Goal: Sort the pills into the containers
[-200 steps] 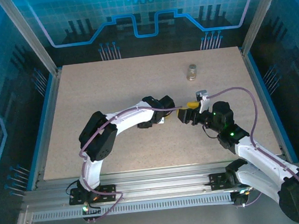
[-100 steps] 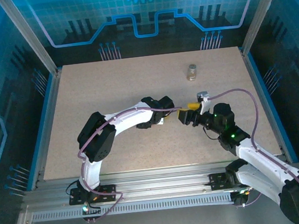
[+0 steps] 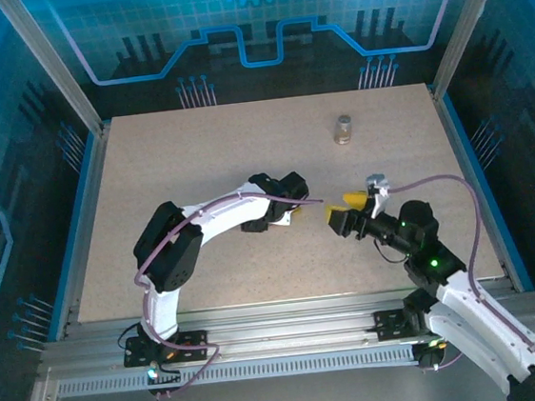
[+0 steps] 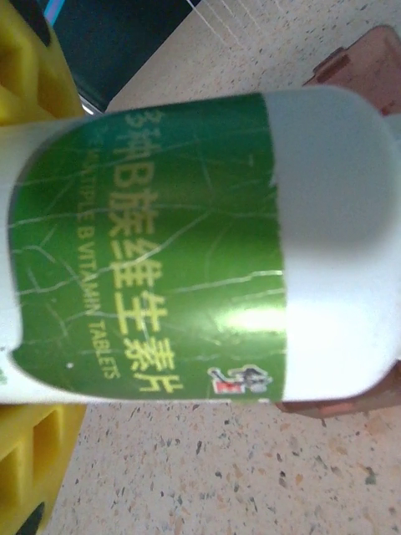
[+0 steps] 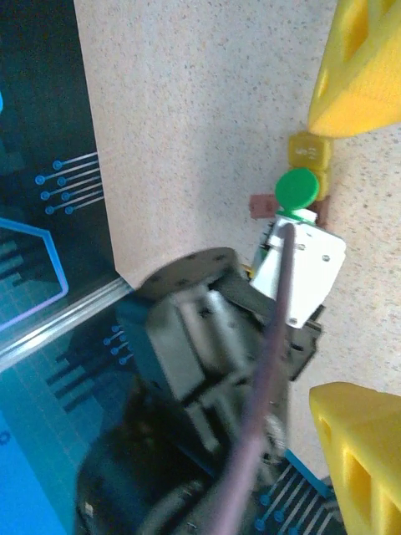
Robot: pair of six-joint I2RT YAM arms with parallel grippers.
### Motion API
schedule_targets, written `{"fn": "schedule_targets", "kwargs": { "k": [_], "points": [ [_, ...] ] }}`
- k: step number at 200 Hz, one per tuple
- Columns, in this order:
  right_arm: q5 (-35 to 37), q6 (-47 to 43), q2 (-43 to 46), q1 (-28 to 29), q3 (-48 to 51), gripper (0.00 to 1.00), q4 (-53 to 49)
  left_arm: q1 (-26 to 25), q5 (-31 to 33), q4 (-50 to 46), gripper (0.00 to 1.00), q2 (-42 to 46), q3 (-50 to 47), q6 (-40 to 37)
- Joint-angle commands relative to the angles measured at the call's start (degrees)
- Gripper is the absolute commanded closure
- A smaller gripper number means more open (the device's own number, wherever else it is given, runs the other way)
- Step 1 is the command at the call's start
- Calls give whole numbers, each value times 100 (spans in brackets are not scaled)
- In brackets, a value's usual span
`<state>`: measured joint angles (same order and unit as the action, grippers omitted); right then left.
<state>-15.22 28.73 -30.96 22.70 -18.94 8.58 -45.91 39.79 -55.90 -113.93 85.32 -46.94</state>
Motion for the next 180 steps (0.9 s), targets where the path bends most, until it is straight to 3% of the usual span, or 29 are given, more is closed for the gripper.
{"fn": "schedule_targets", "kwargs": {
  "k": [1,120,180],
  "points": [
    [-326,17,266,-73,343,21,-281,58,-41,-451,100,-10,44,-122],
    [-637,318,-77,-64,830,21,612,91,420,-1168,100,-200,643,-26],
    [-591,284,-53,-69,846,20,572,193,416,-1102,100,-246,121,24]
  ]
}}
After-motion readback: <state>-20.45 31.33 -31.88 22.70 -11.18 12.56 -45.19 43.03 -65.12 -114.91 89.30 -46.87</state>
